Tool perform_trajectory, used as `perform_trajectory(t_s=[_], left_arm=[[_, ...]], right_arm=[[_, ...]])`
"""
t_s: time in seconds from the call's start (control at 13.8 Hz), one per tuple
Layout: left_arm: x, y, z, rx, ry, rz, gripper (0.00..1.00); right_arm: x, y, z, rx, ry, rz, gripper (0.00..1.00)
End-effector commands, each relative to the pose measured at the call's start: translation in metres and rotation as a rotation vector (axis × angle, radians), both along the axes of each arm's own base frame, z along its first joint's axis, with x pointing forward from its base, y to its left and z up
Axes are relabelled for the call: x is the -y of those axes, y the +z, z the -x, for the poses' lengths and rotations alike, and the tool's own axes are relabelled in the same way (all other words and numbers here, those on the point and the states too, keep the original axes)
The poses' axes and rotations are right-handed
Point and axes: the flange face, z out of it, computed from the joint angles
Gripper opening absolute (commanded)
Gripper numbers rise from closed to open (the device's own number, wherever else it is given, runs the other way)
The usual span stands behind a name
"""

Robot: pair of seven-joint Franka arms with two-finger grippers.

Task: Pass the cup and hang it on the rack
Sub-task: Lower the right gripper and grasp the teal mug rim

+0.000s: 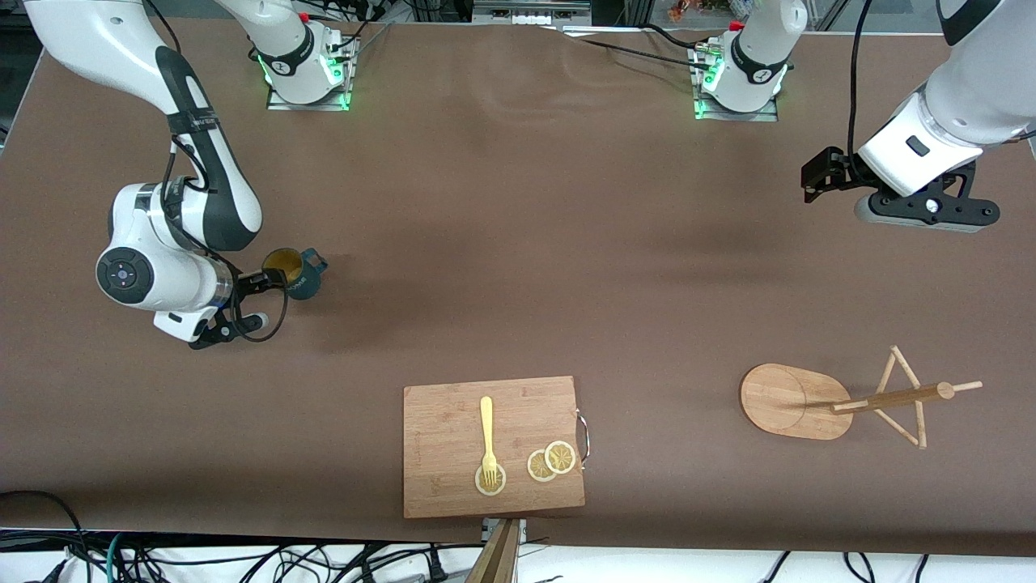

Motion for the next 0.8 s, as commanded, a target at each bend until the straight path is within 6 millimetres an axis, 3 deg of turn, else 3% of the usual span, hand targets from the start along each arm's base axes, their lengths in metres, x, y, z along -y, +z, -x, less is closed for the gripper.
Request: perform_trajectory(t_s=[0.0, 0.22, 0.51, 0.58, 0.65, 0.73], left_arm=[[0.002, 0.007, -0.001, 0.003, -0.003, -0.005, 1.0], [0.002, 0.008, -0.001, 0.005, -0.003, -0.006, 1.0], [0.002, 0.008, -0.001, 0.005, -0.003, -0.006, 1.0], [0.002, 0.007, -0.001, 0.003, -0.003, -0.006, 1.0], [0.002, 0.008, -0.001, 0.005, -0.003, -0.006, 1.0], [0.002, 0.008, -0.001, 0.006, -0.003, -0.006, 1.0]], right_arm=[[0.001, 0.004, 0.008, -0.018, 0.033, -0.026, 1.0], [0.002, 0.003, 0.01, -0.031, 0.049, -0.029, 1.0], [0.002, -0.014, 0.021, -0.07, 0.069, -0.034, 1.0], [0.003, -0.015, 0.02, -0.068, 0.082, -0.038, 0.93], [0.004, -0.015, 0.02, -0.069, 0.094, -0.042, 0.72], [0.006, -0.014, 0.02, -0.072, 0.103, -0.045, 0.42]])
